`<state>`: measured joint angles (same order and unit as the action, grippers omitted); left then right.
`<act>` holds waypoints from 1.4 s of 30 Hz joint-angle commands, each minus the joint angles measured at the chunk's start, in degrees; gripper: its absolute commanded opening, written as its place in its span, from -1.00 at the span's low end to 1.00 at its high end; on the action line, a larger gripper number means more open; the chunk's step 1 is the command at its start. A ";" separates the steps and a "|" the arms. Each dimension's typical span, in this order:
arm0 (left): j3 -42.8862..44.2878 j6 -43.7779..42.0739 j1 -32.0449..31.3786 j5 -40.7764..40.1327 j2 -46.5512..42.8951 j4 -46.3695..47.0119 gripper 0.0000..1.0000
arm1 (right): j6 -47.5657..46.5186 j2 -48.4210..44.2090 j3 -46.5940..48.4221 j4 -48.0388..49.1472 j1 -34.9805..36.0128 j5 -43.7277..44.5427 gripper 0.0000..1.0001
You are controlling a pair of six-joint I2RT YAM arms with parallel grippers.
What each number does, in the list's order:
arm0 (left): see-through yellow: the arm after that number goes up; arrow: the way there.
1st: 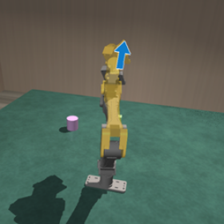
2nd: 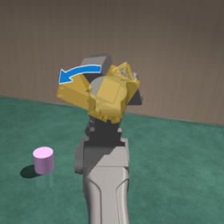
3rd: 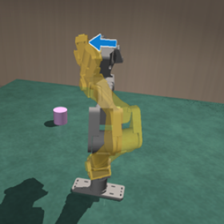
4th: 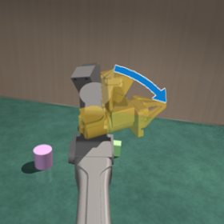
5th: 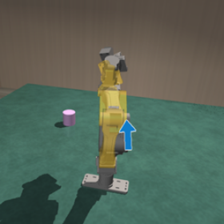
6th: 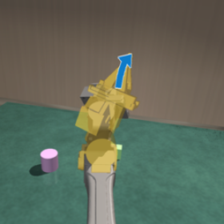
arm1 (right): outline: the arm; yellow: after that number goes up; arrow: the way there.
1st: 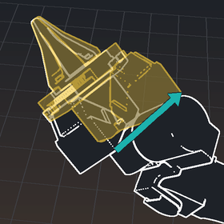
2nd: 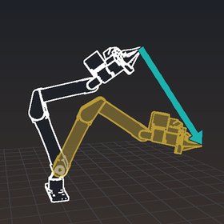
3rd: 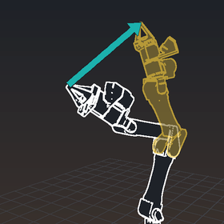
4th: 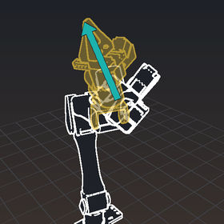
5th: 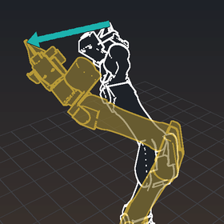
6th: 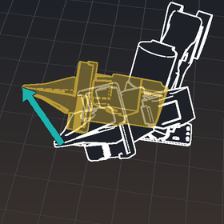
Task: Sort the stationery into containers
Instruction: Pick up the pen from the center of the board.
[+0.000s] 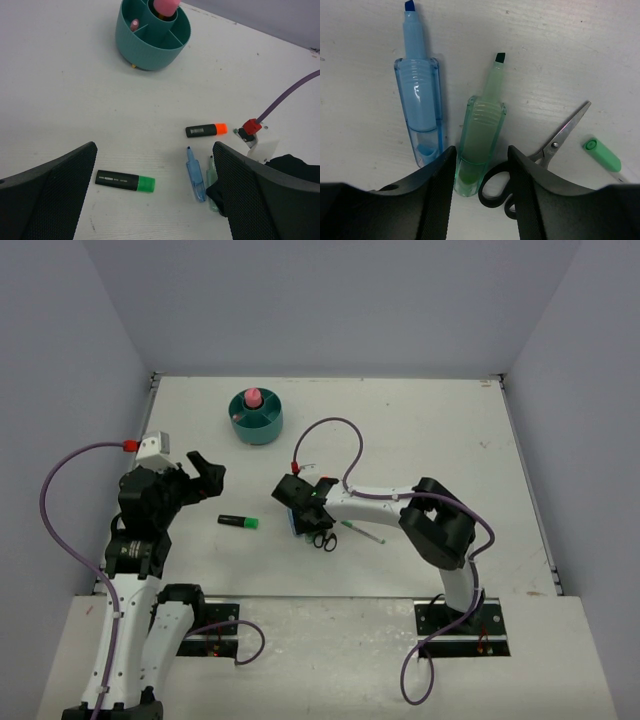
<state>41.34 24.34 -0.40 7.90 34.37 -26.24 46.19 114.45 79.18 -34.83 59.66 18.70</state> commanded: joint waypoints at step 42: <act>-4.60 23.74 -28.39 23.48 21.67 47.60 0.40 | -19.45 -47.97 -17.52 14.76 9.97 3.16 -1.00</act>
<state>34.61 47.36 -27.37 34.78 54.41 18.54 28.25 67.75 59.66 -22.13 68.62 20.54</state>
